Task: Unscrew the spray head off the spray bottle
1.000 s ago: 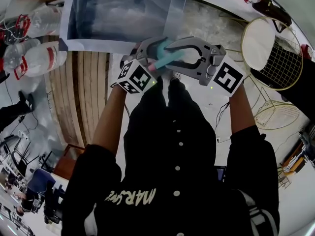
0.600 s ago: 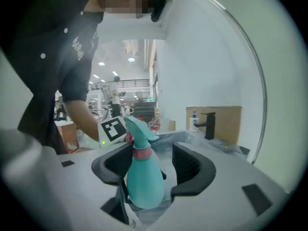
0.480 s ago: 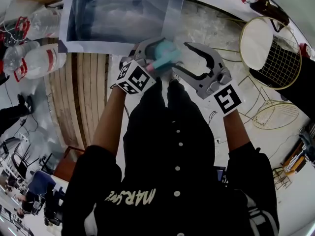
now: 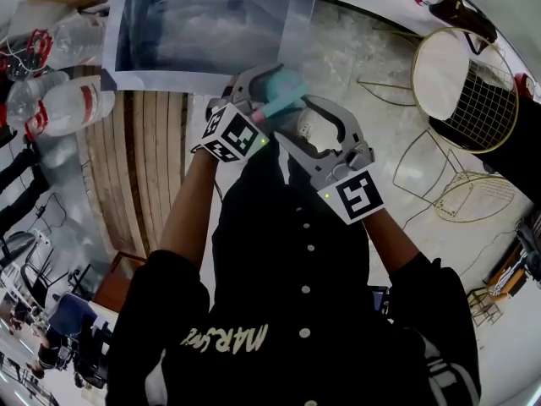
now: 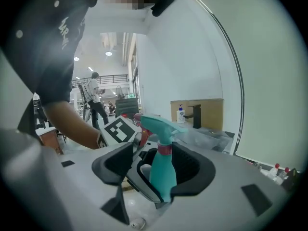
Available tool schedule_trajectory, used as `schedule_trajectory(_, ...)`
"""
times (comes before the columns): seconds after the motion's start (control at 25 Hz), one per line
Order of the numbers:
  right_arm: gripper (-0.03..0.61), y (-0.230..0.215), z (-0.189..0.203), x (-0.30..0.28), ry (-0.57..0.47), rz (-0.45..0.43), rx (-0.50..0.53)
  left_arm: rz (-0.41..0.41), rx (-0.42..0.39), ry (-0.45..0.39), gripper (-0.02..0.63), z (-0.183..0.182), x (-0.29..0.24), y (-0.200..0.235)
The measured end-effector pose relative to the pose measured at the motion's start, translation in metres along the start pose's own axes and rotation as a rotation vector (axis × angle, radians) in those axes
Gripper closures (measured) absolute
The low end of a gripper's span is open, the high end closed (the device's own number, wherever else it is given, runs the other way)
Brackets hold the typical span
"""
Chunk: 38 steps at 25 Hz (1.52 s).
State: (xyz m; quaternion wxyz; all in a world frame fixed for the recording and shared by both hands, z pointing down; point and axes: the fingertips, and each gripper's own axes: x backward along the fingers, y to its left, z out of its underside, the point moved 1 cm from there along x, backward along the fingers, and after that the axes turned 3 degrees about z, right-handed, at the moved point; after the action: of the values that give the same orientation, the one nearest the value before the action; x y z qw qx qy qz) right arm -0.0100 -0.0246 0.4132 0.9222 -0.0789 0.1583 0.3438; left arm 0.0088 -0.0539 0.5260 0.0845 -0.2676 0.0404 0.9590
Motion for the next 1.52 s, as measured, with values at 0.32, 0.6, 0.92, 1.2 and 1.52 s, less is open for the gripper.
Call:
schedule_trajectory(0.32,0.308,-0.002,-0.005,-0.006,-0.025,-0.007,-0.004,-0.001,0.009,0.006,0.21,0.001,0.001,0.002)
schedule_trajectory(0.6,0.307,-0.004,-0.009,-0.008,-0.046,-0.021,-0.025,0.007,0.007,0.012,0.21,0.0,0.001,0.001)
schedule_trajectory(0.92,0.302,-0.002,-0.007,-0.011,-0.023,-0.057,0.021,0.011,0.009,0.017,0.209,0.0,0.001,0.0)
schedule_trajectory(1.2,0.256,0.004,-0.006,-0.013,-0.015,-0.151,0.031,0.013,0.009,0.024,0.209,0.001,0.001,0.0)
schedule_trajectory(1.52,0.242,0.004,-0.009,-0.021,-0.033,-0.111,0.024,0.014,0.01,0.031,0.209,0.001,0.001,0.001)
